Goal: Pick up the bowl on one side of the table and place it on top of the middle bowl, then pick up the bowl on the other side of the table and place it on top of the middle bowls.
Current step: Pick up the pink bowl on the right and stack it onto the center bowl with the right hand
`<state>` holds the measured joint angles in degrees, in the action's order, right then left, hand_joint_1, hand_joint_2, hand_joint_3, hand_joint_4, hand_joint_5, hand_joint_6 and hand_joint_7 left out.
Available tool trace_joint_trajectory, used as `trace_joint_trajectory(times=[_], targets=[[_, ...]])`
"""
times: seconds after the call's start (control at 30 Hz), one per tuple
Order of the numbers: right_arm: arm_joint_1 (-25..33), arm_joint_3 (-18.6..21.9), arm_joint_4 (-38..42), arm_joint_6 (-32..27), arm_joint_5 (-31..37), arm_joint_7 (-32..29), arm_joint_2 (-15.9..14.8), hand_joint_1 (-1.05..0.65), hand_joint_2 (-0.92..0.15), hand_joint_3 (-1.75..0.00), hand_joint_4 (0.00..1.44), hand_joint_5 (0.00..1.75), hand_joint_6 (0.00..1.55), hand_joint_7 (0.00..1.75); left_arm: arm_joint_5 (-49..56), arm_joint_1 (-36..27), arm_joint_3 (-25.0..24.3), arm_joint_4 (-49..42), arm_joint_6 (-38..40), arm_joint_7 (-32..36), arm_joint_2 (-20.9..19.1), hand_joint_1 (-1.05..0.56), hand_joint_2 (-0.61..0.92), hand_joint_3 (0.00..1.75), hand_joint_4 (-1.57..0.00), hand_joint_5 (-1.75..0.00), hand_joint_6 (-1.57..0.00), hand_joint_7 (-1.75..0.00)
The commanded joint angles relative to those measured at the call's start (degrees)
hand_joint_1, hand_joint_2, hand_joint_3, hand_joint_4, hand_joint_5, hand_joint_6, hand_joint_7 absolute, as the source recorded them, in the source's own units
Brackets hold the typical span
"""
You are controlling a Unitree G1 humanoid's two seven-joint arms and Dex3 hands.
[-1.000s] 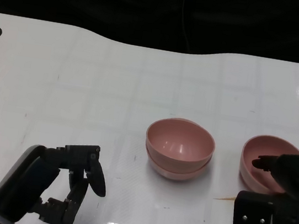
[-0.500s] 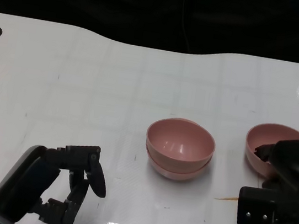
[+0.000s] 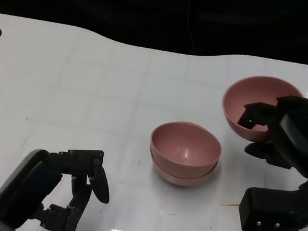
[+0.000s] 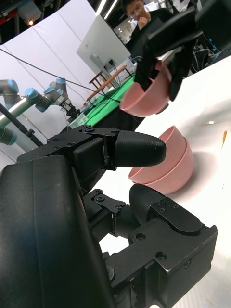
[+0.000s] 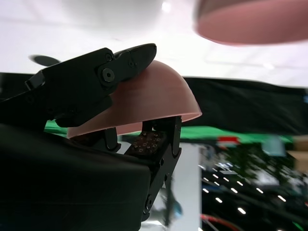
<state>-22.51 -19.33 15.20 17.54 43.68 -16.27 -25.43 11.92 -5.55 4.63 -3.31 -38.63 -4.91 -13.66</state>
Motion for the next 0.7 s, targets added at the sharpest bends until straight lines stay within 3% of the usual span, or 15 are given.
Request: trace_joint_trajectory(times=[0.03,0.2,0.33,0.43,0.57,0.7], targets=[[-2.5,1.0,0.5,5.4,-5.3,2.3,0.9,-0.05,-0.36,-1.16,0.95,1.75,0.84,1.50,0.2,-0.1,-0.4,0.0,0.4,-0.3,-0.8,0.08,0.19,1.66,-0.95,-1.65,-0.87,-1.45],[-6.5,-0.2,8.1,15.3,-8.3,3.0,2.7,-0.06,-0.24,-1.39,0.96,1.75,0.85,1.50,0.2,0.1,-0.5,-0.5,-0.2,-0.1,-0.8,0.09,0.19,1.66,-0.95,-1.65,-0.87,-1.44],[-9.4,-1.7,13.8,20.9,-8.3,3.5,4.6,-0.11,-0.26,-1.41,0.95,1.75,0.85,1.53,0.4,0.0,-0.4,-0.2,-0.1,-0.1,-0.7,0.09,0.19,1.66,-0.96,-1.64,-0.87,-1.44],[-10.3,-2.2,15.5,21.8,-8.2,5.2,5.5,-0.12,-0.29,-1.39,0.94,1.75,0.82,1.57,0.6,0.0,-0.4,-0.2,-0.2,0.0,-0.7,0.09,0.19,1.66,-0.96,-1.64,-0.87,-1.44],[-11.1,-3.3,17.9,22.4,-7.2,5.9,6.8,-0.14,-0.41,-1.14,0.93,1.75,0.77,1.63,0.8,-0.1,-0.4,0.0,-0.2,0.1,-0.6,0.07,0.18,1.67,-0.96,-1.65,-0.87,-1.45],[-11.6,-3.7,20.1,23.5,-7.7,6.3,7.7,-0.16,-0.46,-1.03,0.93,1.75,0.74,1.69,0.7,-0.1,-0.3,0.1,-0.3,0.0,-0.5,0.07,0.18,1.66,-0.96,-1.65,-0.87,-1.45]])
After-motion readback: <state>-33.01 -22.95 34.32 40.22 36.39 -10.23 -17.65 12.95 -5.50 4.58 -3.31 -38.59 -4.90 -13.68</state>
